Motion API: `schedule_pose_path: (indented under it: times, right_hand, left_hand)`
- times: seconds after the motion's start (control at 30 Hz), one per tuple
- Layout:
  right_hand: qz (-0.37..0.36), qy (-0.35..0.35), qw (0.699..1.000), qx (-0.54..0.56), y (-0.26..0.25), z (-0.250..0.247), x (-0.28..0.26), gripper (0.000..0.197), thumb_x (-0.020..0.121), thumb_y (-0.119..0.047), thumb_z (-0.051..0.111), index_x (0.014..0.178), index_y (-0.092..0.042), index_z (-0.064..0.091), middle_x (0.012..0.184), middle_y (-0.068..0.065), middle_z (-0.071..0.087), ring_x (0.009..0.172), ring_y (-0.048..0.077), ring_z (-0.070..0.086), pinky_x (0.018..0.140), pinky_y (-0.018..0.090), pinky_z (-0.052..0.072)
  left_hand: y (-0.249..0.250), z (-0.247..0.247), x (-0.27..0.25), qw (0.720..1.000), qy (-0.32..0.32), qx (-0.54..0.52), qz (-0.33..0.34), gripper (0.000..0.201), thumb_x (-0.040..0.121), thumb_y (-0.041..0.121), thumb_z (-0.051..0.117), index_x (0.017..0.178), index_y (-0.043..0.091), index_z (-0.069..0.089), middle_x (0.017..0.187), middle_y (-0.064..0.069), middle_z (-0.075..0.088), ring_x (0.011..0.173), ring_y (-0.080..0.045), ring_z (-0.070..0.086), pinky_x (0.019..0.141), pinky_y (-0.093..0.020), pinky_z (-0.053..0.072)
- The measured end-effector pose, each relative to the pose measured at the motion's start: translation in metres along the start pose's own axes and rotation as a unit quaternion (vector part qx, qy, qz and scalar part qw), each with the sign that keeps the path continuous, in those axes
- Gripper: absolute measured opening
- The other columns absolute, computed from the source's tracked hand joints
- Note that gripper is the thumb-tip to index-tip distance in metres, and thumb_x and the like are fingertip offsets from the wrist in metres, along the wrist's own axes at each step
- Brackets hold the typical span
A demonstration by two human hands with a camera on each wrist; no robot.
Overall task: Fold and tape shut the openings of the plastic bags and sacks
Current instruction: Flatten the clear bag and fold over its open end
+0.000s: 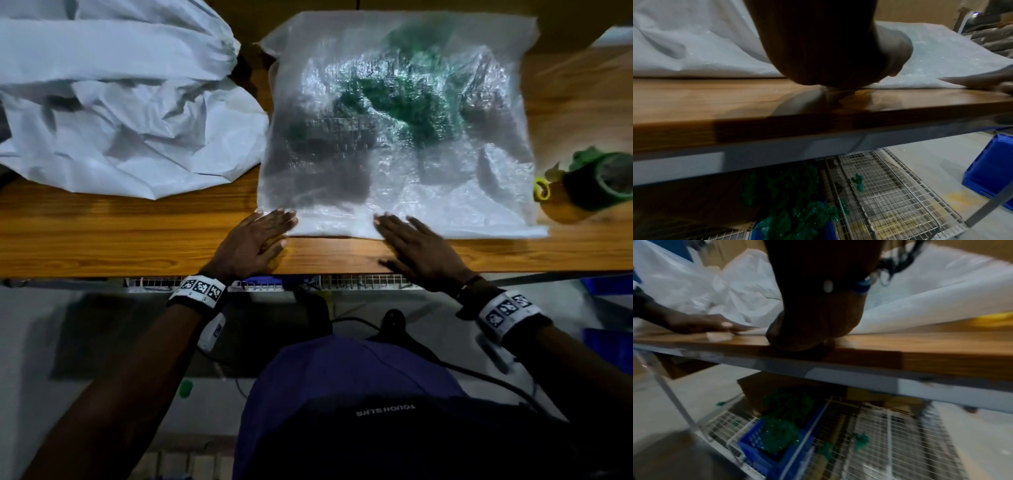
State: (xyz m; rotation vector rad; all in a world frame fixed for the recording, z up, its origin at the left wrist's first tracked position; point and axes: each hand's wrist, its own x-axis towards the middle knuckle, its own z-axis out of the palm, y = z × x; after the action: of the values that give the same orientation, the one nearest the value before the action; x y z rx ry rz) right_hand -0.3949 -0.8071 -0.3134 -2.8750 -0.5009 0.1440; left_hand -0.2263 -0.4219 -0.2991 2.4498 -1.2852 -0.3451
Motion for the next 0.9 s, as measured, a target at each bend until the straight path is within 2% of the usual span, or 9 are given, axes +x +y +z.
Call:
schedule_pose_path:
  times: [0.17,0.23,0.3,0.37,0.43,0.47,0.6,0.77,0.9]
  right_hand:
    - [0.02,-0.004,1.0,-0.02,0.056,-0.017,-0.055,0.069,0.112,-0.049,0.032,0.169,-0.017,0.009,0.176,0.002,0.01,0.162,0.017,0.01,0.13,0.045,0.019]
    - [0.028,-0.008,1.0,-0.003,0.055,-0.015,-0.053,0.068,0.112,-0.048,0.032,0.168,-0.016,0.01,0.175,0.002,0.011,0.162,0.018,0.01,0.13,0.044,0.018]
    - [0.036,-0.008,0.999,0.011,0.05,-0.012,-0.052,0.069,0.112,-0.05,0.031,0.168,-0.016,0.01,0.175,0.003,0.01,0.162,0.017,0.007,0.131,0.043,0.015]
    - [0.038,-0.011,0.999,0.019,0.045,-0.008,-0.051,0.07,0.112,-0.052,0.029,0.168,-0.015,0.011,0.175,0.003,0.009,0.162,0.017,0.005,0.131,0.043,0.014]
    - [0.03,-0.011,0.999,0.028,0.039,-0.002,-0.046,0.071,0.111,-0.054,0.026,0.168,-0.014,0.011,0.175,0.005,0.008,0.162,0.019,0.004,0.131,0.043,0.012]
    - [0.029,-0.014,0.999,0.029,0.037,-0.001,-0.043,0.072,0.111,-0.055,0.025,0.168,-0.014,0.01,0.175,0.005,0.007,0.162,0.019,0.003,0.131,0.043,0.012]
    - [-0.022,-0.025,0.999,-0.018,0.061,-0.003,-0.056,0.076,0.111,-0.058,0.026,0.168,-0.011,0.006,0.176,0.008,0.002,0.163,0.021,0.001,0.132,0.041,0.01]
    - [-0.047,-0.03,0.996,-0.063,0.126,-0.021,-0.104,0.075,0.111,-0.055,0.03,0.168,-0.012,0.006,0.176,0.007,0.005,0.163,0.02,0.004,0.131,0.043,0.014]
    - [-0.067,-0.033,0.997,-0.018,0.151,-0.032,-0.116,0.067,0.113,-0.046,0.028,0.169,-0.017,0.005,0.176,0.002,0.005,0.162,0.016,0.004,0.131,0.038,0.01]
  left_hand:
    - [0.017,0.003,0.01,0.998,0.053,-0.007,-0.042,0.043,0.107,0.038,0.047,0.147,0.029,0.059,0.156,0.01,0.05,0.15,-0.01,0.04,0.124,-0.045,0.03]
    - [0.038,0.013,0.015,0.987,0.138,0.011,-0.084,0.038,0.1,0.028,0.054,0.131,0.017,0.071,0.144,-0.002,0.064,0.137,-0.023,0.056,0.114,-0.049,0.044]
    - [0.071,0.031,0.03,0.975,0.193,0.039,-0.1,0.038,0.096,0.023,0.055,0.124,0.004,0.072,0.138,-0.015,0.067,0.125,-0.034,0.063,0.106,-0.045,0.051]
    - [0.113,0.054,0.06,0.983,0.181,0.024,-0.035,0.041,0.1,0.022,0.053,0.132,0.0,0.067,0.142,-0.02,0.063,0.128,-0.037,0.061,0.108,-0.044,0.046]
    - [0.154,0.076,0.093,0.991,0.128,0.011,0.045,0.043,0.103,0.021,0.049,0.139,0.001,0.063,0.147,-0.019,0.059,0.134,-0.037,0.057,0.112,-0.048,0.043]
    - [0.168,0.085,0.106,0.993,0.106,0.0,0.05,0.044,0.103,0.021,0.047,0.14,0.004,0.063,0.149,-0.017,0.058,0.137,-0.036,0.056,0.114,-0.052,0.042]
    - [0.186,0.093,0.114,0.991,0.104,-0.074,-0.037,0.04,0.1,0.018,0.055,0.138,0.015,0.067,0.15,-0.003,0.059,0.143,-0.022,0.051,0.121,-0.048,0.037]
    - [0.183,0.091,0.115,0.989,0.111,-0.088,-0.053,0.041,0.101,0.024,0.053,0.138,0.02,0.068,0.151,0.004,0.057,0.145,-0.012,0.048,0.125,-0.041,0.032]
    - [0.184,0.09,0.115,0.987,0.12,-0.086,-0.055,0.04,0.099,0.024,0.055,0.137,0.02,0.069,0.149,0.005,0.059,0.143,-0.01,0.05,0.126,-0.033,0.03]
